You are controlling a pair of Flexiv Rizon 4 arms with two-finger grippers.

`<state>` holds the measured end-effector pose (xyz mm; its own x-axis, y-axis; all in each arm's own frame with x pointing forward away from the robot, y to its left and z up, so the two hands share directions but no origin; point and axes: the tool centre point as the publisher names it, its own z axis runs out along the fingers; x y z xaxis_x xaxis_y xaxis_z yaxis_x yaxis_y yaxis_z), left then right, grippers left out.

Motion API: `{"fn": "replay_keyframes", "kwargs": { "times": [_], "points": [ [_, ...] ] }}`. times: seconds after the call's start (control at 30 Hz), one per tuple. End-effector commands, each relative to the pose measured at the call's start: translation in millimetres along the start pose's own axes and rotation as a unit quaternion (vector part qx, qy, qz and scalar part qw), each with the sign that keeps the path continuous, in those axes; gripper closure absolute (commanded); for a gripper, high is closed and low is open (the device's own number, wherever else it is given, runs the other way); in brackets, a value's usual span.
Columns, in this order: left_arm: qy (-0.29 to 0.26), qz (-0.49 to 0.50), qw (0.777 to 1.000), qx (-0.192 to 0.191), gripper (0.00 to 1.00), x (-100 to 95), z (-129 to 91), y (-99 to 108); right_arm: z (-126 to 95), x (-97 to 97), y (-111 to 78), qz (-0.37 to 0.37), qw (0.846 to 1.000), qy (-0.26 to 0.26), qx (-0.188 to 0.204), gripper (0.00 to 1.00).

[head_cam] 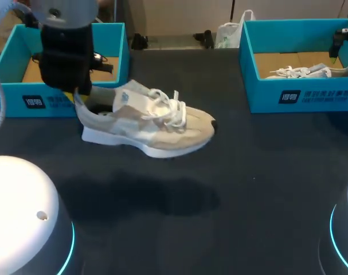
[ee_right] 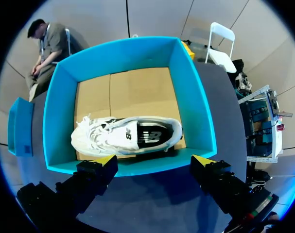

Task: Take the shoe out of the shoebox, open the shoe tongue, remove and reinsert the insole, then place the shoe into the shoebox

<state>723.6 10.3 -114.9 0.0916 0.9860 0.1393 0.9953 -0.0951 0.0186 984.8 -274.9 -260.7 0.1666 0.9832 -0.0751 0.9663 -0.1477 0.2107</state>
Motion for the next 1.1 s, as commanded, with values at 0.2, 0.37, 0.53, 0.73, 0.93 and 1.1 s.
{"fn": "replay_keyframes", "kwargs": {
  "times": [0.2,0.37,0.53,0.73,0.93,1.1],
  "points": [
    [-0.004,0.003,1.0,0.007,1.0,-9.6,3,-6,0,-0.1,-0.2,0.0,1.0,0.0,0.0,0.0],
    [-0.004,0.003,1.0,0.007,1.0,-9.6,3,-6,0,-0.1,-0.2,0.0,1.0,0.0,0.0,0.0],
    [-0.004,0.003,1.0,0.007,1.0,-9.6,3,-6,0,-0.1,-0.2,0.0,1.0,0.0,0.0,0.0],
    [-0.026,-0.058,0.998,0.022,1.0,-14.8,10,-3,0,-0.1,-0.2,0.0,1.0,0.0,0.0,0.0],
    [-0.036,-0.082,0.996,0.014,1.0,-30.6,17,-9,0,-0.1,-0.2,0.0,1.0,0.0,0.0,0.0],
    [-0.031,-0.076,0.997,0.01,1.0,-43.9,24,-11,0,-0.1,-0.2,0.0,1.0,0.0,0.0,0.0]
  ]
}}
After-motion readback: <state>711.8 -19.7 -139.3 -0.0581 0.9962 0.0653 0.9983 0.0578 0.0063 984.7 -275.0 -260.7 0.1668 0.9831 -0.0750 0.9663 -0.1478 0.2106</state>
